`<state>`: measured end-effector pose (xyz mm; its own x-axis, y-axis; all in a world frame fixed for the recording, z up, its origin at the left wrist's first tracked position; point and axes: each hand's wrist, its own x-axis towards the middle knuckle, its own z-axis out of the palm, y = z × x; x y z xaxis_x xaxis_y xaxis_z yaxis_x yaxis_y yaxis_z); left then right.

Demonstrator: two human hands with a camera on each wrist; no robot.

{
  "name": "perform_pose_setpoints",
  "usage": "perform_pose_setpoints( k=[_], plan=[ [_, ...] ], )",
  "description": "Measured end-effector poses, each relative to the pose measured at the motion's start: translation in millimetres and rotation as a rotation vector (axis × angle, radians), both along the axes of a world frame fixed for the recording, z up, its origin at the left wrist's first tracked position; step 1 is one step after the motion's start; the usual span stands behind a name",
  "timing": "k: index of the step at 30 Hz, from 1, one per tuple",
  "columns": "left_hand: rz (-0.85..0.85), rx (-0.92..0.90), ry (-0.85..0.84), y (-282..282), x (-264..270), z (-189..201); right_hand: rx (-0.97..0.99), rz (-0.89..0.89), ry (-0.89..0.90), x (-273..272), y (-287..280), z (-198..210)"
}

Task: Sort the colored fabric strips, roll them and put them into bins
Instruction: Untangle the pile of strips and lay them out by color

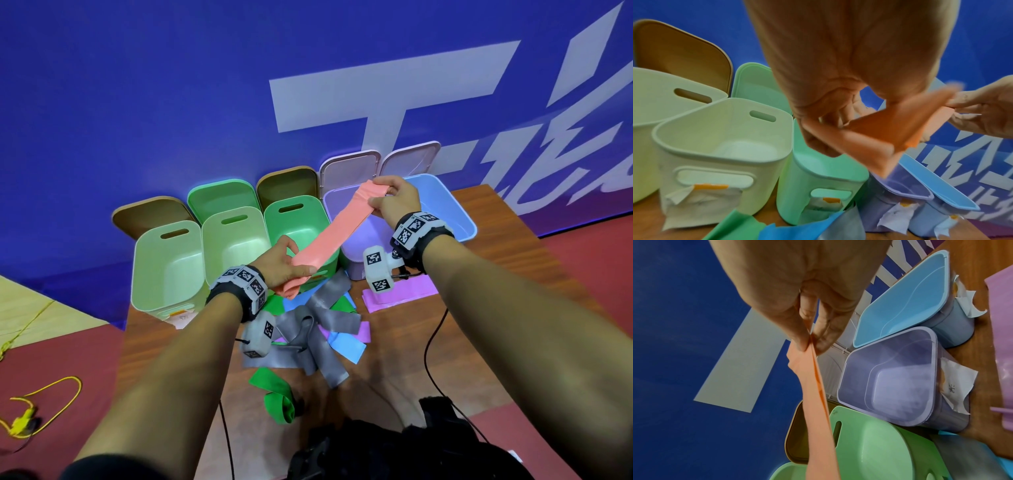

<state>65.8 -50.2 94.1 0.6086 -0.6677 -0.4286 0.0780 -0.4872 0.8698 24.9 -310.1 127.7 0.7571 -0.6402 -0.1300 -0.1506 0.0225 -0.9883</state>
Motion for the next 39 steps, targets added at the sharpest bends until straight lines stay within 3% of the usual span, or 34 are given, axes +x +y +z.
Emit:
perform_pose_setpoints(
  k=[8, 14, 24, 39],
  plan=[
    [0.025, 0.028, -0.076, 2, 3, -1, -0.014, -0.007, 0.000, -1, -1, 0],
    [0.000, 0.001, 0.018, 6, 2, -5, -0.014, -0.012, -0.003, -1, -2, 0],
    [0.040, 0.088, 0.025, 4, -1, -10, -0.036, -0.023, 0.010, -2, 0, -2],
    [0.045, 0.040, -0.070, 8, 2, -14, -0.038, -0.046, 0.019, -4, -6, -3]
  ],
)
